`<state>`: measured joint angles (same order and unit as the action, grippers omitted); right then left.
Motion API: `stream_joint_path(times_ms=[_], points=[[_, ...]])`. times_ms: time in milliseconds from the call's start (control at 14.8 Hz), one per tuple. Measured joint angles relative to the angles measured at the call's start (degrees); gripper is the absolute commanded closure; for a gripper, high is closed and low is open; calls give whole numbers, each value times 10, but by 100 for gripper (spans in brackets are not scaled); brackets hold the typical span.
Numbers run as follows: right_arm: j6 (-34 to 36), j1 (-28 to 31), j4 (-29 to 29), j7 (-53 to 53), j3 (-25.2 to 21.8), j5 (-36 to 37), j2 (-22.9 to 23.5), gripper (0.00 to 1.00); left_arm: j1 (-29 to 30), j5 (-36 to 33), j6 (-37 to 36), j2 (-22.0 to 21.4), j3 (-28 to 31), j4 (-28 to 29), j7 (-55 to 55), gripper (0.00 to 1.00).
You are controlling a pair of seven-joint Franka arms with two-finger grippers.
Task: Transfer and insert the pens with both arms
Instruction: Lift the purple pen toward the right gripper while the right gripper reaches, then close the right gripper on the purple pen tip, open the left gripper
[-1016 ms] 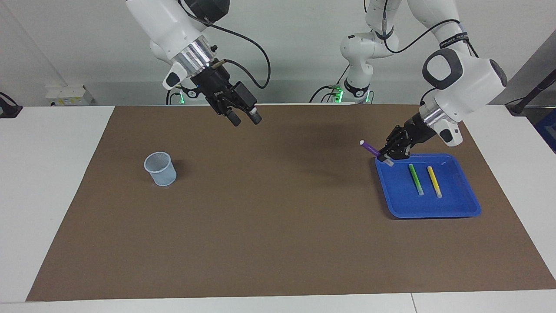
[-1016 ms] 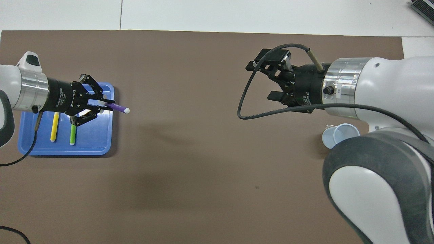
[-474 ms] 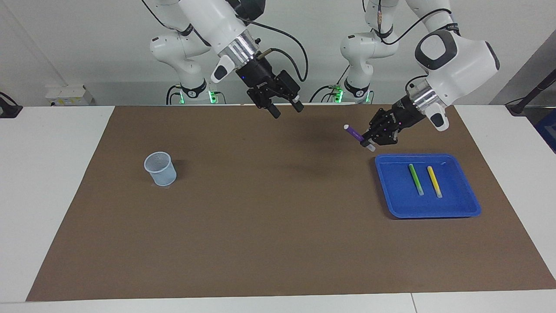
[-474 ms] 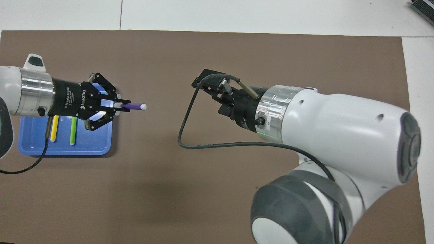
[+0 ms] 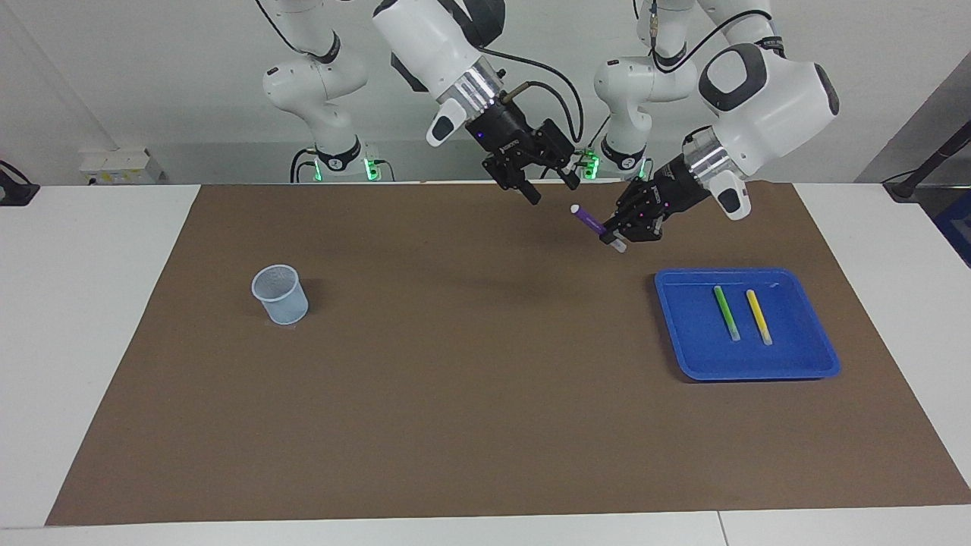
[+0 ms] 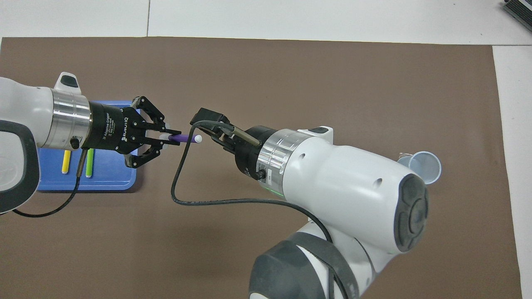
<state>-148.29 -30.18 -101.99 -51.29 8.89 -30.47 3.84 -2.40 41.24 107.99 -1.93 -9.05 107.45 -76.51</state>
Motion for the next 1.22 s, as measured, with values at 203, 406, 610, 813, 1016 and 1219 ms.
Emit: stream_joint_path(times_ms=[203,406,610,813,1016,1219], points=[[-2,-12,0,0,0,0,12,13,-3,1,-3,-4,0,6,-3,100],[-2,-13,0,0,0,0,14,19,-4,2,-8,-7,0,8,-3,100],[-4,-21,-1,0,0,0,21,27,-6,2,-9,-8,0,9,-6,100],[-32,-30,-1,0,0,0,39,27,-7,2,-10,-8,0,9,-8,100],[-38,-31,-1,0,-1,0,47,32,-13,2,-10,-9,0,9,-9,100],[-38,-33,-1,0,0,0,47,42,-15,2,-10,-9,0,9,-10,100]])
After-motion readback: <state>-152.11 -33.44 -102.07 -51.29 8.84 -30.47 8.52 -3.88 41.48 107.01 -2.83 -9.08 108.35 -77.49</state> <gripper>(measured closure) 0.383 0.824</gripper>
